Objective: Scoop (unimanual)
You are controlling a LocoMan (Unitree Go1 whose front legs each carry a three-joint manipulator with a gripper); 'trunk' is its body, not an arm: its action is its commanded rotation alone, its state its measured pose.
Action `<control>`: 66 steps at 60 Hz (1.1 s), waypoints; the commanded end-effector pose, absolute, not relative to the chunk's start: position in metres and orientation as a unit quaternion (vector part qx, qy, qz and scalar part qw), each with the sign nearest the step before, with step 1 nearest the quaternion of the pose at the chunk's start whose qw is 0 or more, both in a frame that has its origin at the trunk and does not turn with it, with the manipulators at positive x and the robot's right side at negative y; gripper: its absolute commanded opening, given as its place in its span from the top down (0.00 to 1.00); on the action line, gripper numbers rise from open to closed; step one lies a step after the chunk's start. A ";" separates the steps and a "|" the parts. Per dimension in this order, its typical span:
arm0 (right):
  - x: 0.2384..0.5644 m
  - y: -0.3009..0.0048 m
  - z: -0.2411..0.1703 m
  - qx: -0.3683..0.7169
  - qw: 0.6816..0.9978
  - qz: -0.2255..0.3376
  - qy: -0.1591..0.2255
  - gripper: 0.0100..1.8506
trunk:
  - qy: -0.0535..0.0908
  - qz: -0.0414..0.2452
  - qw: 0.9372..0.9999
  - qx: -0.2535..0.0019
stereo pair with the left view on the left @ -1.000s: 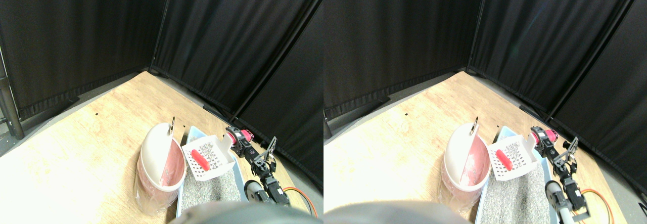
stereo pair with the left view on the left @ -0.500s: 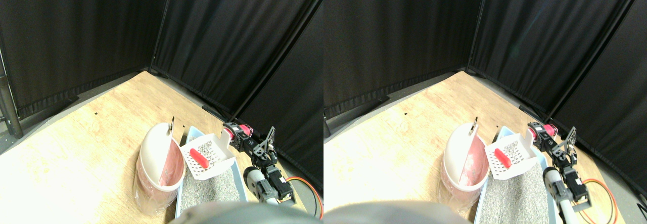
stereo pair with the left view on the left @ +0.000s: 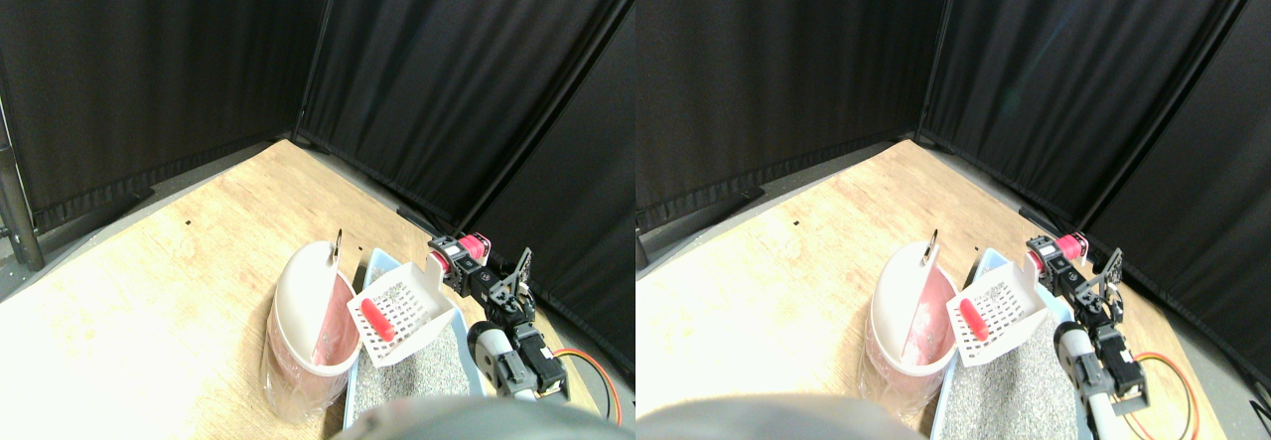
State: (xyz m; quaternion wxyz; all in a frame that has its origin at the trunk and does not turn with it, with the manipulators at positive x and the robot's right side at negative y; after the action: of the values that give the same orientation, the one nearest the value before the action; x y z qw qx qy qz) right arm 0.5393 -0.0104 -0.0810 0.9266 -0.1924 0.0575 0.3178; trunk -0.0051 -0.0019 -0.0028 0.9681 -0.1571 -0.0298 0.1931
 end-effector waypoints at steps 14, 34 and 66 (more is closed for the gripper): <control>0.539 -0.009 -0.074 -0.244 0.922 0.301 0.001 0.93 | -0.024 0.228 0.959 -0.165; 0.537 -0.011 -0.059 -0.196 0.939 0.281 0.009 0.91 | -0.031 0.228 0.960 -0.163; 0.537 -0.005 -0.047 -0.215 0.941 0.261 -0.019 0.86 | -0.032 0.229 0.959 -0.166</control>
State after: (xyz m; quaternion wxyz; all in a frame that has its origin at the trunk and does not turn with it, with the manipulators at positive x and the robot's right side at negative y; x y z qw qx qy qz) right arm 0.5404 -0.0116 -0.0580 0.9356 -0.2313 0.0081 0.2667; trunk -0.0035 -0.0020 -0.0023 0.9676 -0.1596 -0.0311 0.1932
